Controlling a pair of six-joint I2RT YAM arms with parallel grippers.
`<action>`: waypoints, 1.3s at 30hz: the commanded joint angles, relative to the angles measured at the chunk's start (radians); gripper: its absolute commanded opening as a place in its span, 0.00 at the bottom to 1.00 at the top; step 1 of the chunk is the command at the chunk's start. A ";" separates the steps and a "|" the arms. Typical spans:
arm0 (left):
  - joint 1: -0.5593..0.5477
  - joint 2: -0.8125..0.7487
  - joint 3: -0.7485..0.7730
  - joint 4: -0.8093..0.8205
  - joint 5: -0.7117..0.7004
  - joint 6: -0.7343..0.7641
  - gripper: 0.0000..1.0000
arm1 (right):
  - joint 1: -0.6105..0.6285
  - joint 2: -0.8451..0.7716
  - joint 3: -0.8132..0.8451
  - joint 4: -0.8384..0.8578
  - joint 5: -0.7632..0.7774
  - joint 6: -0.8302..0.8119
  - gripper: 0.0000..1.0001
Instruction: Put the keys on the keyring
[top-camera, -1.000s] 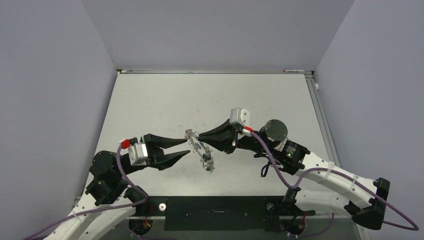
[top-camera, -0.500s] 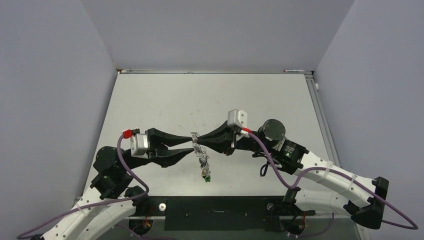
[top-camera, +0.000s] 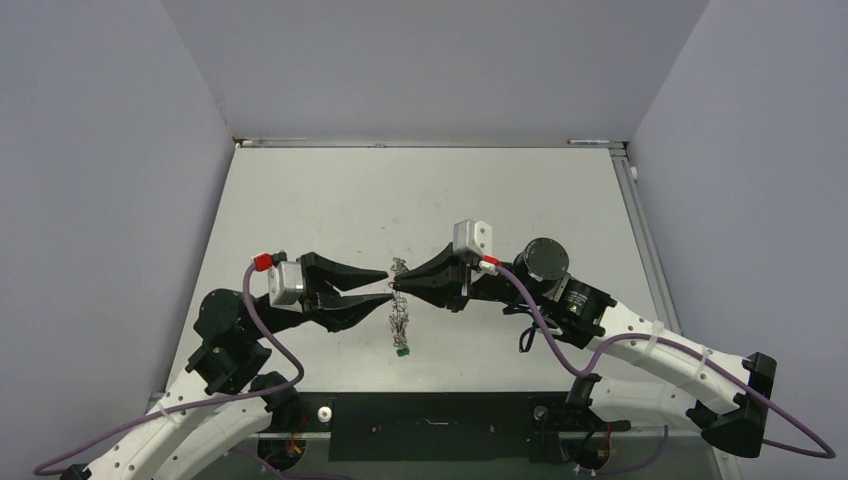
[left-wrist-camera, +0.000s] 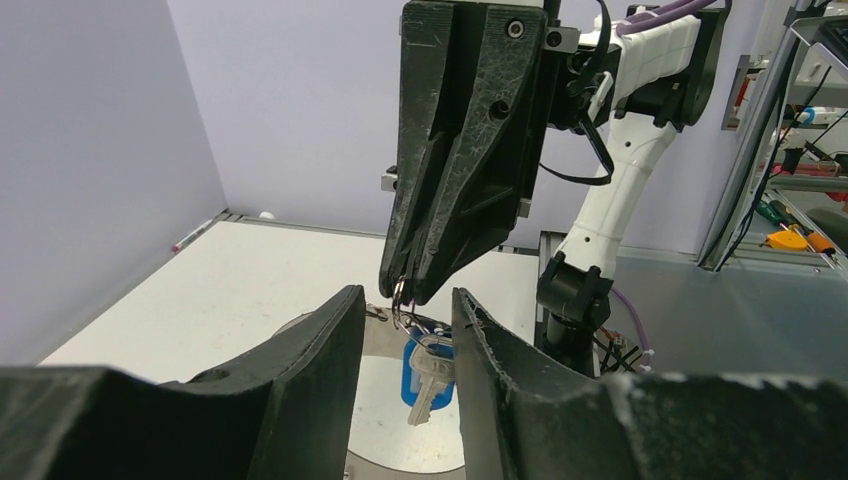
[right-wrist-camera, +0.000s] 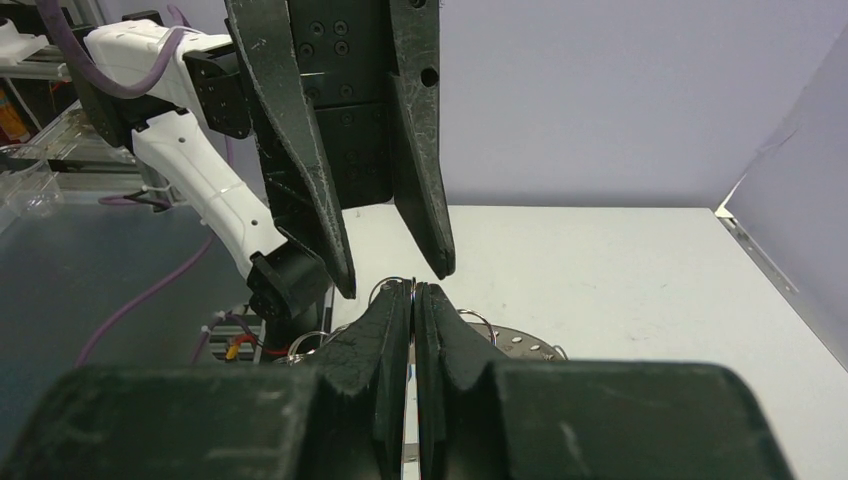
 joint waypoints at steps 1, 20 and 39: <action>-0.004 -0.005 -0.004 -0.003 -0.037 0.009 0.35 | -0.005 -0.014 0.056 0.091 -0.027 0.011 0.05; -0.004 0.046 -0.028 0.074 0.018 -0.002 0.09 | -0.005 -0.002 0.066 0.106 -0.069 0.037 0.05; -0.003 0.060 0.120 -0.339 0.020 0.309 0.00 | -0.007 0.012 0.178 -0.245 -0.009 -0.107 0.36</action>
